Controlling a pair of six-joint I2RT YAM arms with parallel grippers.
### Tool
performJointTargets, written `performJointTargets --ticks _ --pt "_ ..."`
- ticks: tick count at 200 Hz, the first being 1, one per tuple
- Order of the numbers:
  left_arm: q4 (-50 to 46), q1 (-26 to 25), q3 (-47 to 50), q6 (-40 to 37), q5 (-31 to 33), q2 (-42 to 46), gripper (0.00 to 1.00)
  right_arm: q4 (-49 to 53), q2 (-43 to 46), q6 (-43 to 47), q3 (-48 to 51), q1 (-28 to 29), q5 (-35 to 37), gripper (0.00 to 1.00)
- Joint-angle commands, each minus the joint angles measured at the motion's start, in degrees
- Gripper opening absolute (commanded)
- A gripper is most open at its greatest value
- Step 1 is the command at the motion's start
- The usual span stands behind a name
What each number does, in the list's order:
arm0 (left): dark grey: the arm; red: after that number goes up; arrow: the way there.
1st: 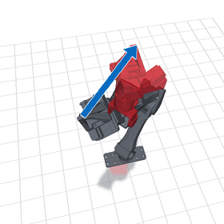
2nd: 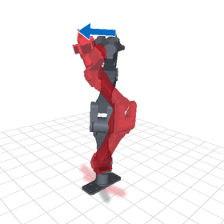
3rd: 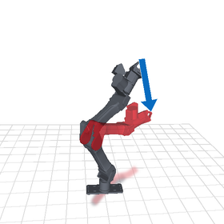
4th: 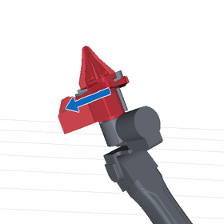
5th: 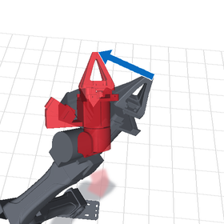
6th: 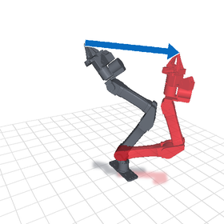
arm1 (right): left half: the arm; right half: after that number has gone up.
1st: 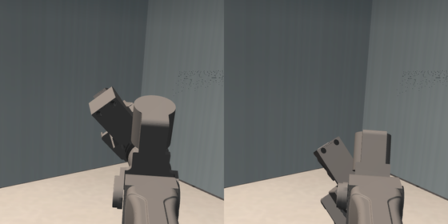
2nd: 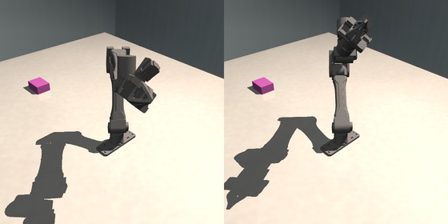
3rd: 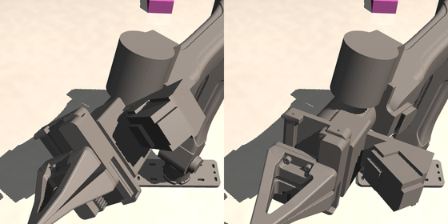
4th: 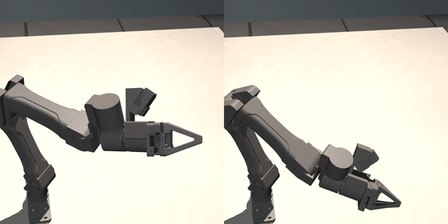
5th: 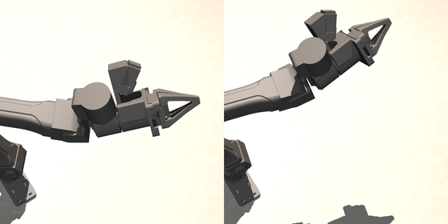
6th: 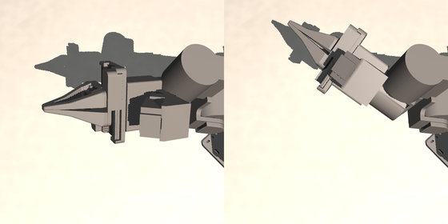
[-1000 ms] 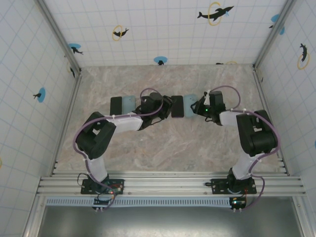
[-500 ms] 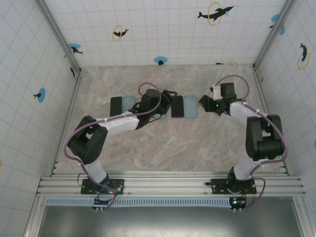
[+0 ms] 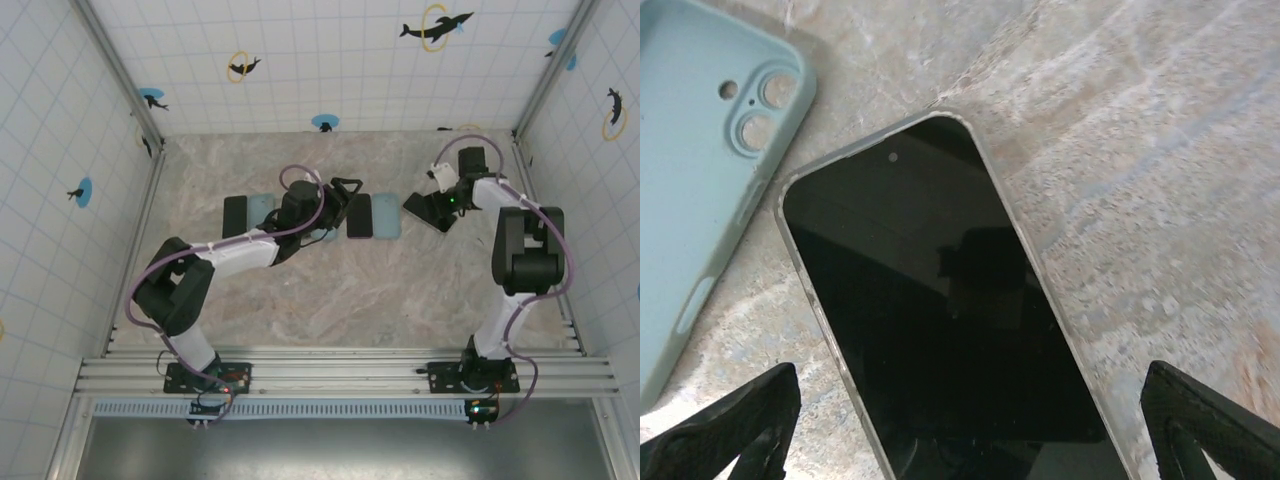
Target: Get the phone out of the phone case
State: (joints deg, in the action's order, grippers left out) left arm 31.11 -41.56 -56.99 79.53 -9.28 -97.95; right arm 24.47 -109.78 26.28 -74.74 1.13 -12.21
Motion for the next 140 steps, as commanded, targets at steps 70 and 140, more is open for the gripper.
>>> performJointTargets --ticks 70,140 --pt "3.6 0.4 3.0 -0.6 -3.4 2.3 0.78 12.2 -7.7 14.8 -7.6 -0.2 -1.0 0.94" --pt "4.1 0.4 3.5 -0.5 -4.3 1.9 0.78 13.5 -10.3 17.8 -7.7 0.1 0.0 0.93"
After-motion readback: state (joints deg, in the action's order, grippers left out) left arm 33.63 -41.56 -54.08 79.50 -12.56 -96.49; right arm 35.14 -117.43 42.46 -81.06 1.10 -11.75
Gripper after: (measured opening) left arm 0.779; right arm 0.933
